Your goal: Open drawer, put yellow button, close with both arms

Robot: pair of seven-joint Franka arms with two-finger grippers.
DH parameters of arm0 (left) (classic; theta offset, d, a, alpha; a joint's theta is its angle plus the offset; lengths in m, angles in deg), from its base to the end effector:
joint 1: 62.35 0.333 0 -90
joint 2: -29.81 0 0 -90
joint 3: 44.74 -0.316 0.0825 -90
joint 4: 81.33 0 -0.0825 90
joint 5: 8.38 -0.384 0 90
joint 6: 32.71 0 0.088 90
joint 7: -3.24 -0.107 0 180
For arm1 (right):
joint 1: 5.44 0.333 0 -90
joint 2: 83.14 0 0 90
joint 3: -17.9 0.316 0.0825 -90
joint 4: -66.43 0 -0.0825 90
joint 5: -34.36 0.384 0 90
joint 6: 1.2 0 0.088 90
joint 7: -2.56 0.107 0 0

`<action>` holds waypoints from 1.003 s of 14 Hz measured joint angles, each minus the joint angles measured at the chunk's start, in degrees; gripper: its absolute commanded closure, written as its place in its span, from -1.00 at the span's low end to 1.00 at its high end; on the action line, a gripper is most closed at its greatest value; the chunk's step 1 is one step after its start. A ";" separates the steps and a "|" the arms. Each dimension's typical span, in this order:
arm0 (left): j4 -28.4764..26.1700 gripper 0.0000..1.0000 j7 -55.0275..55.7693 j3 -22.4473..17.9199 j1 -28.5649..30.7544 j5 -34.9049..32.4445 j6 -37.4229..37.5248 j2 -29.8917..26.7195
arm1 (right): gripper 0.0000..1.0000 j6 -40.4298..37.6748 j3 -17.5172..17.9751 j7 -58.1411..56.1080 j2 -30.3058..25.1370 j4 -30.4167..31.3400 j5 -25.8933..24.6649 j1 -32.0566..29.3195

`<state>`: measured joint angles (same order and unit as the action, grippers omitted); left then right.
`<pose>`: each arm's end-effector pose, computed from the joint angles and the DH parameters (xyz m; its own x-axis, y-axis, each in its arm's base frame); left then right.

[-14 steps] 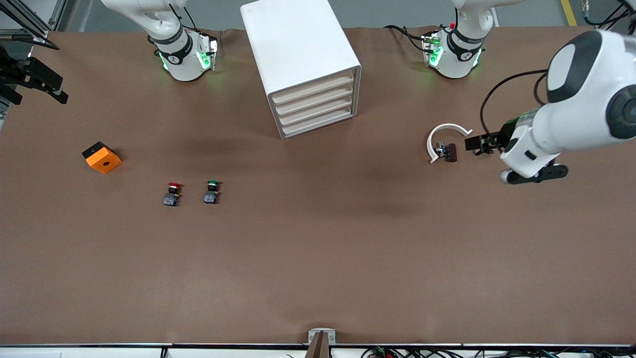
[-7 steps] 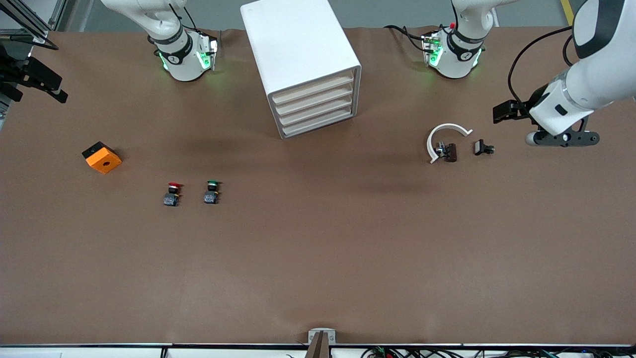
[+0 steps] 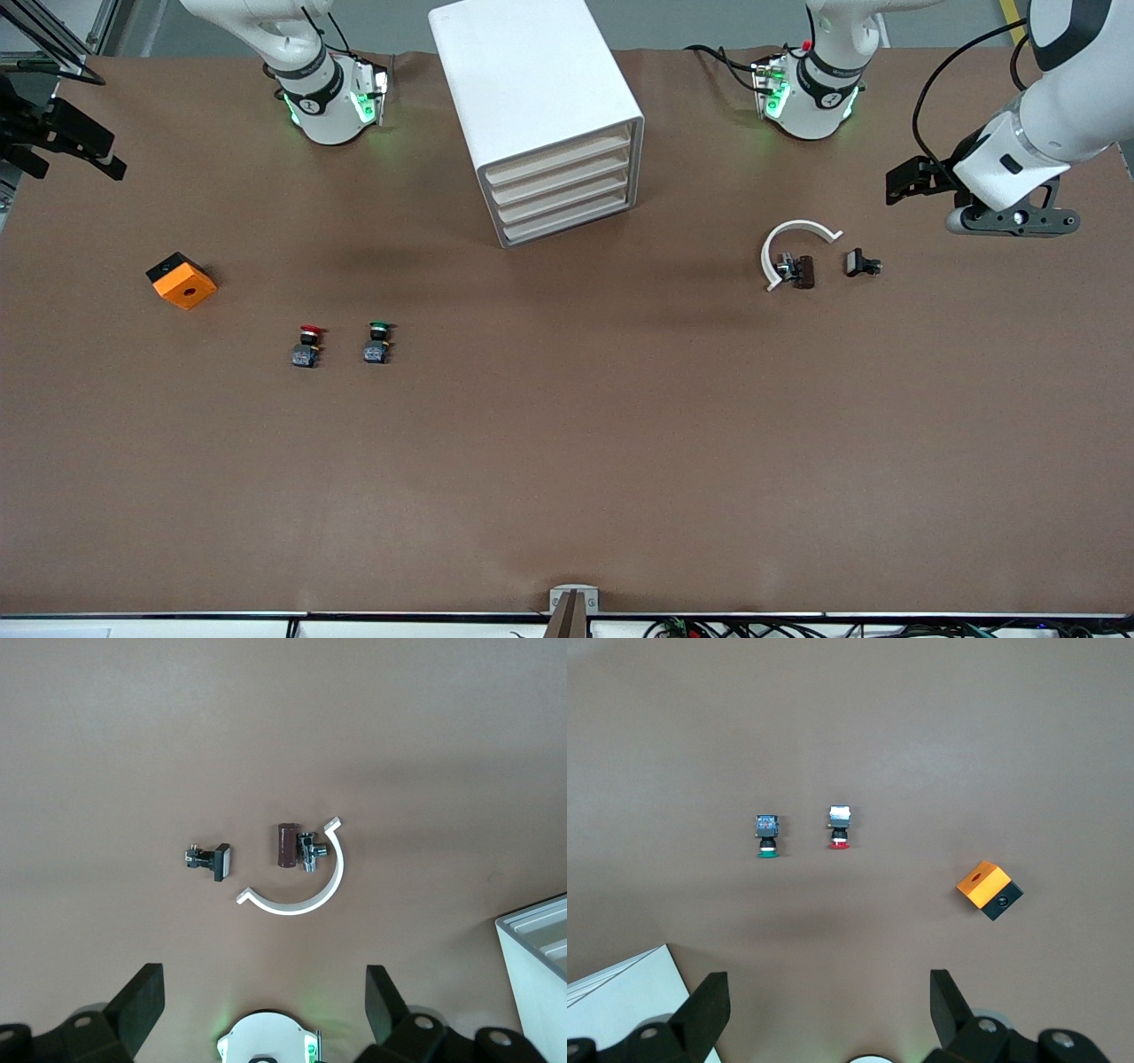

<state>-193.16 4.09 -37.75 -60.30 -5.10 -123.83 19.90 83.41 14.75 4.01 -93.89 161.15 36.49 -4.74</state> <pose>0.4837 -0.0513 0.5377 0.9799 -0.0630 -0.1891 -0.0579 -0.9978 0.0322 0.4842 -0.0195 0.6752 0.9979 -0.0637 0.0098 -0.0631 -0.9969 -0.0475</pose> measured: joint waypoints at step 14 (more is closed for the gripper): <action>6.60 -1.00 0.00 -2.95 -3.86 -0.97 3.85 -4.41 | -1.00 -0.56 0.43 -0.08 0.00 -0.44 0.03 0.00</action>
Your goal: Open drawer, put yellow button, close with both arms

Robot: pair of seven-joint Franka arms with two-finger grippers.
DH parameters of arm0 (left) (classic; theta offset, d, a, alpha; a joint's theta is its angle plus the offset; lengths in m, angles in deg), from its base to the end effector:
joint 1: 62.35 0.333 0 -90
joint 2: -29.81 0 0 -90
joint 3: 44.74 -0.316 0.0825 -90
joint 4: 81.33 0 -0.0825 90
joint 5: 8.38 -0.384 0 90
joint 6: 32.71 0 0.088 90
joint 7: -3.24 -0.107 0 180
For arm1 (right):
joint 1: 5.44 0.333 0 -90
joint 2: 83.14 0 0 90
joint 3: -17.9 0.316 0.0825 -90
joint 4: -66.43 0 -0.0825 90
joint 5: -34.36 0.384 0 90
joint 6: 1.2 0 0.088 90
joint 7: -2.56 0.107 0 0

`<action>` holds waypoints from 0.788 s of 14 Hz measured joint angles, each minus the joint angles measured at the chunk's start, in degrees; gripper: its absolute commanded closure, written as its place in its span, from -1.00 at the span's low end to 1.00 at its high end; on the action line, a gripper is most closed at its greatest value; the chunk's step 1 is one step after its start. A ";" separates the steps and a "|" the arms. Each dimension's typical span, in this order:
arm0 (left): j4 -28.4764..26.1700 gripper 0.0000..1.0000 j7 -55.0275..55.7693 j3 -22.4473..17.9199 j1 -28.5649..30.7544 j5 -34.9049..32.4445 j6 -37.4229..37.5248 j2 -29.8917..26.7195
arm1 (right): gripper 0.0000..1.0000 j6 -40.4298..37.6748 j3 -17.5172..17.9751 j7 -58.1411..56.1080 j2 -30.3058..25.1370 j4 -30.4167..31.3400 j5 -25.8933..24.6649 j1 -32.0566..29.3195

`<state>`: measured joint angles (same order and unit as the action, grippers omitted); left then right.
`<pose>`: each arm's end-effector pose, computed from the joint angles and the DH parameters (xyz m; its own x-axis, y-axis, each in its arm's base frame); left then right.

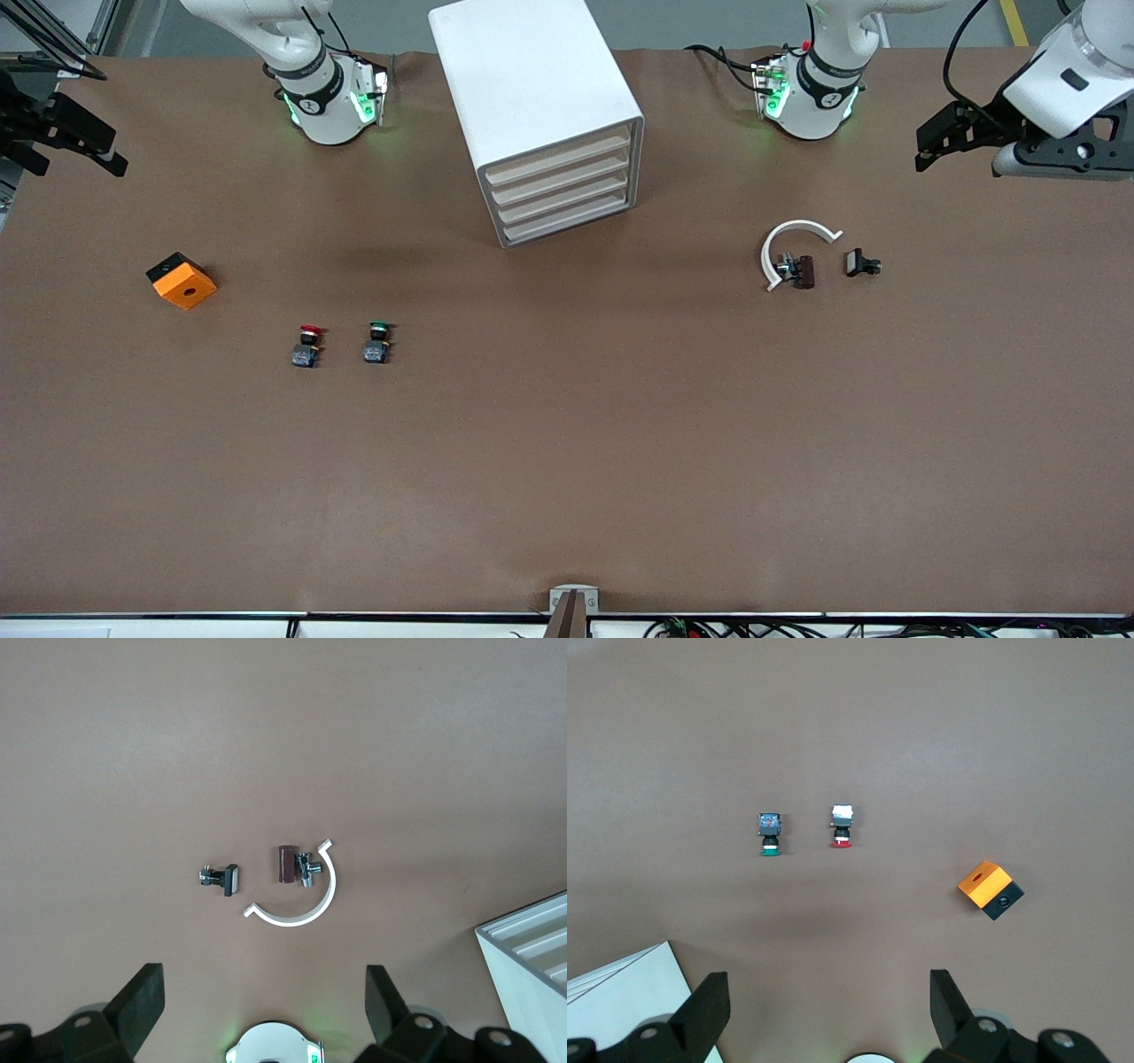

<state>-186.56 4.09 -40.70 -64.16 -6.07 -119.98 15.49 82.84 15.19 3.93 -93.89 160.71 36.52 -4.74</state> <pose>0.4650 -0.0562 0.6233 0.9942 -0.0856 -0.0644 -0.0843 -0.9962 0.0219 0.4831 -0.0152 0.6779 0.9985 -0.0543 0.0077 -0.0539 -0.9975 -0.0465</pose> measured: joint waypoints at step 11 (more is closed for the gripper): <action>0.13 -1.00 0.18 0.51 -0.13 0.00 0.01 0.41 | -1.00 -0.42 -0.04 0.00 0.00 -0.12 -1.43 0.00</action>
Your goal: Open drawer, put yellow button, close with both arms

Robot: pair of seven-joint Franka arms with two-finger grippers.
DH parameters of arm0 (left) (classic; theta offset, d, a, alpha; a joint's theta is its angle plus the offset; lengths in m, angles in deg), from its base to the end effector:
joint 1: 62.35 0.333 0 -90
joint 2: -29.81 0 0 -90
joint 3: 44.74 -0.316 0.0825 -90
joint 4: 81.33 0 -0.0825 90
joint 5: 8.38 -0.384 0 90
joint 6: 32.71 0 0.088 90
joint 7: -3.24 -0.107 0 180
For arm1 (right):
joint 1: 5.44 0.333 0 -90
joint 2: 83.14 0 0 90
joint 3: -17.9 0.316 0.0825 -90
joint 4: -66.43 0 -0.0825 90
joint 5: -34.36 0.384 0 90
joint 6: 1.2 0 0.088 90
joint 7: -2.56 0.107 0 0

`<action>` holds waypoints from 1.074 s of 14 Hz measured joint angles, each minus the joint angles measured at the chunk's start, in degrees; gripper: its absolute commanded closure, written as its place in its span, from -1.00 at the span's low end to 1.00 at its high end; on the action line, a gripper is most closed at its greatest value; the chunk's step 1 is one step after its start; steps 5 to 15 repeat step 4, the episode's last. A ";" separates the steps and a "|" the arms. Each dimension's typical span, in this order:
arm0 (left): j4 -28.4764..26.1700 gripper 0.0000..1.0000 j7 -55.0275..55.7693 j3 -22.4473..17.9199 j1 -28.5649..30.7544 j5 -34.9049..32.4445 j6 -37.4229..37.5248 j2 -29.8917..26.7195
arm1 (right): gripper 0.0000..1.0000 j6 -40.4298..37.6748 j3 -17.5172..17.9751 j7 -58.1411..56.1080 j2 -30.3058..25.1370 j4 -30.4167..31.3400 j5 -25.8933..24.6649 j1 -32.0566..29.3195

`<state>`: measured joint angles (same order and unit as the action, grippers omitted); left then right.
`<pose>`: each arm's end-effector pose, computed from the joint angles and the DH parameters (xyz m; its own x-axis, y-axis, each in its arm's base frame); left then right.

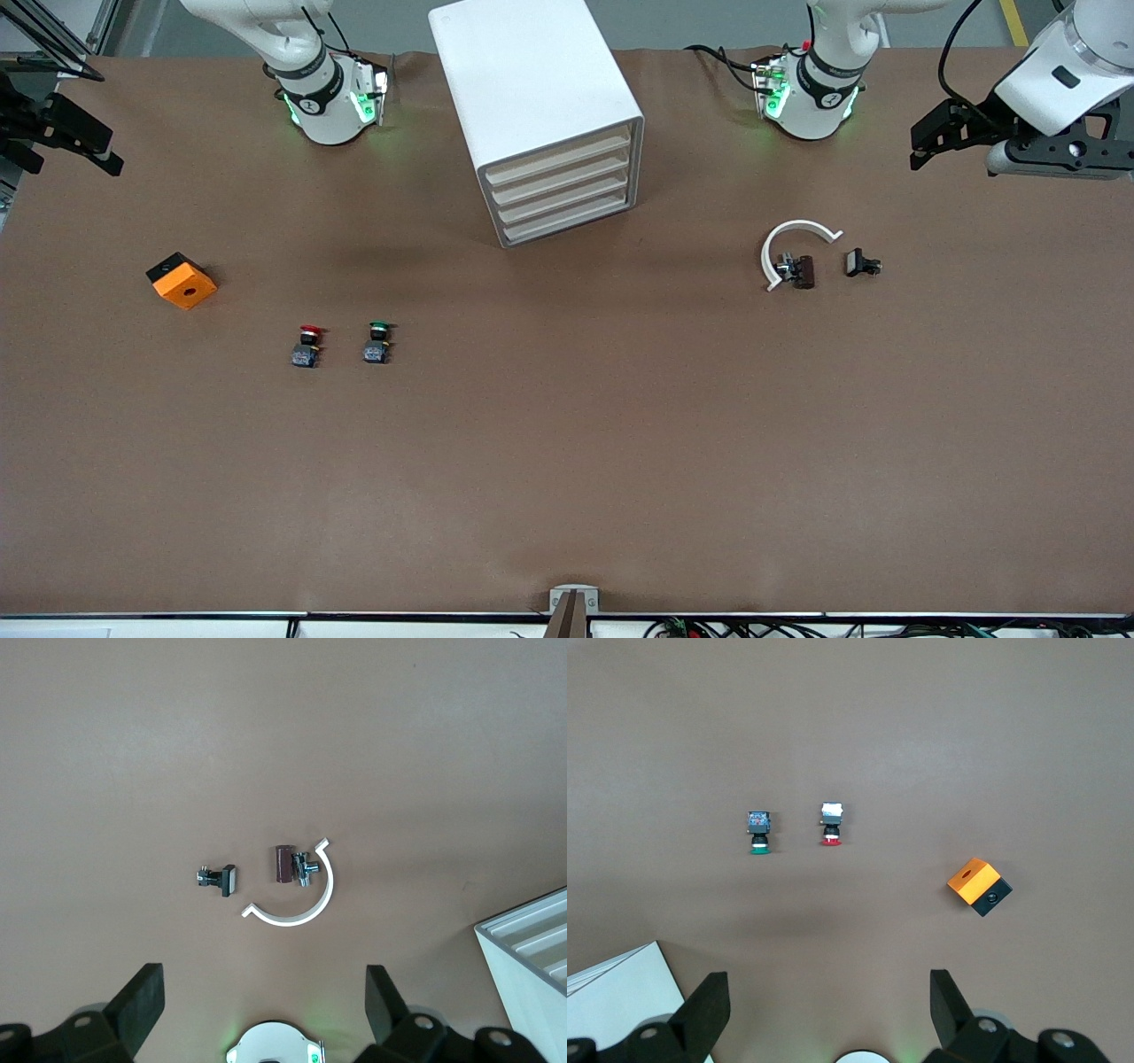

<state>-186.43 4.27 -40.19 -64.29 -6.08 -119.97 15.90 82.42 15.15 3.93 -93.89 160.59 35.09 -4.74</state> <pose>0.4664 -0.0620 0.6209 0.9932 -0.0932 -0.0696 -0.0920 -0.9956 0.0198 0.4822 -0.0185 0.6781 0.9983 -0.0574 0.0030 -0.0573 -0.9981 -0.0217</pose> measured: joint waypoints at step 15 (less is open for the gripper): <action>0.21 -1.00 2.45 0.01 0.00 0.00 0.00 0.00 | -1.00 0.00 0.00 0.04 0.00 -0.05 -0.30 0.00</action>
